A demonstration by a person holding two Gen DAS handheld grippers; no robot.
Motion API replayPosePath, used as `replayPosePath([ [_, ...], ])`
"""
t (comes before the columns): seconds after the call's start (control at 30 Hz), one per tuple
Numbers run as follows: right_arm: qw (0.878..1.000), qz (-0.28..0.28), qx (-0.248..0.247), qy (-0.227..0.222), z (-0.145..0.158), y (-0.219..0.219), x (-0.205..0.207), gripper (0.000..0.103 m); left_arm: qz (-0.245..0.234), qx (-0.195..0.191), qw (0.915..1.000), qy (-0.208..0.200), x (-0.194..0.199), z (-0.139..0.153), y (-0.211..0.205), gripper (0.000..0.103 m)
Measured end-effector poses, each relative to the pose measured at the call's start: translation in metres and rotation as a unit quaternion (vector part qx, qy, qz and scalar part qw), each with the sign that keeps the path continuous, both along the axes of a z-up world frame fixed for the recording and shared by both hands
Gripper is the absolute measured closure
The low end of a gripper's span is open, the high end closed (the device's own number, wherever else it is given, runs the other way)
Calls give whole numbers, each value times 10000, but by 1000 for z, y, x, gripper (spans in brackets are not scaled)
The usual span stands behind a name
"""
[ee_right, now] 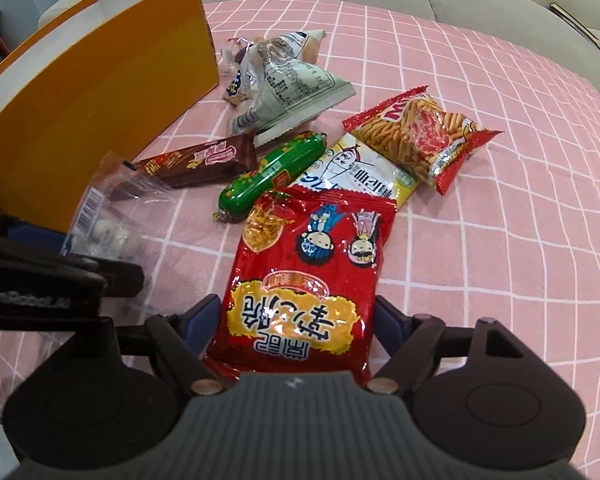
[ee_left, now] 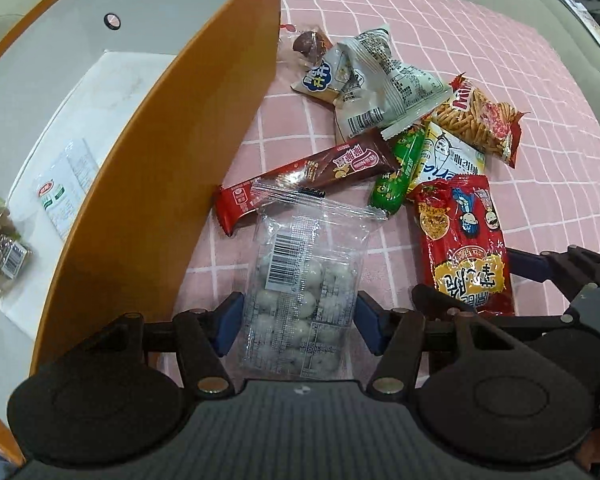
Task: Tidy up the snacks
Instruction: 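Carry the red bag and candy-ball pack over the orange box with both grippers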
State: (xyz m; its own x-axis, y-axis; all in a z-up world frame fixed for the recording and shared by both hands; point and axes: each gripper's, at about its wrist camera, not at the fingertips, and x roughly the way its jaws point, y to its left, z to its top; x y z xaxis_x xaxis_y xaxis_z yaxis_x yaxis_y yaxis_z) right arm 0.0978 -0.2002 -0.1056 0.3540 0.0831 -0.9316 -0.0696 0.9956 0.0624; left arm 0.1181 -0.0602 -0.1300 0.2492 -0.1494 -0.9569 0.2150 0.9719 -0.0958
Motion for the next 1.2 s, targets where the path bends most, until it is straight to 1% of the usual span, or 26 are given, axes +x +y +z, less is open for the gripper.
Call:
replayPosePath([
  [0.07,10000,-4,40,-11,1,-3,-1,31,8,-26,10000,1,-2,1,-2,36],
  [0.13,10000,-28,45,-19,2,-6,-3,36,13,-51,10000,-4,-5,3,-2,36],
  [0.2,9999,-86,84,19,6,-10,-4,38,21,-109,9999,-27,-10,9,0,36],
  [0.47,9995,-114,242,-170,32,-20,-22,39,103,-269,9995,-161,-19,27,5,38],
  [0.6,9989,-76,317,-322,48,-19,-30,39,191,-466,9983,-292,-24,38,10,38],
  [0.8,9973,-25,447,-584,73,-19,-41,39,278,-712,9948,-674,-34,66,15,38],
  [0.93,9957,71,500,-770,90,-15,-41,39,297,-873,9913,-939,-38,90,20,38],
  [1.07,9928,279,561,-1017,111,-6,-39,39,357,-946,9872,-1237,-39,113,30,38],
  [1.2,9884,609,618,-1246,131,11,-32,39,449,-1010,9827,-1485,-37,134,44,38],
])
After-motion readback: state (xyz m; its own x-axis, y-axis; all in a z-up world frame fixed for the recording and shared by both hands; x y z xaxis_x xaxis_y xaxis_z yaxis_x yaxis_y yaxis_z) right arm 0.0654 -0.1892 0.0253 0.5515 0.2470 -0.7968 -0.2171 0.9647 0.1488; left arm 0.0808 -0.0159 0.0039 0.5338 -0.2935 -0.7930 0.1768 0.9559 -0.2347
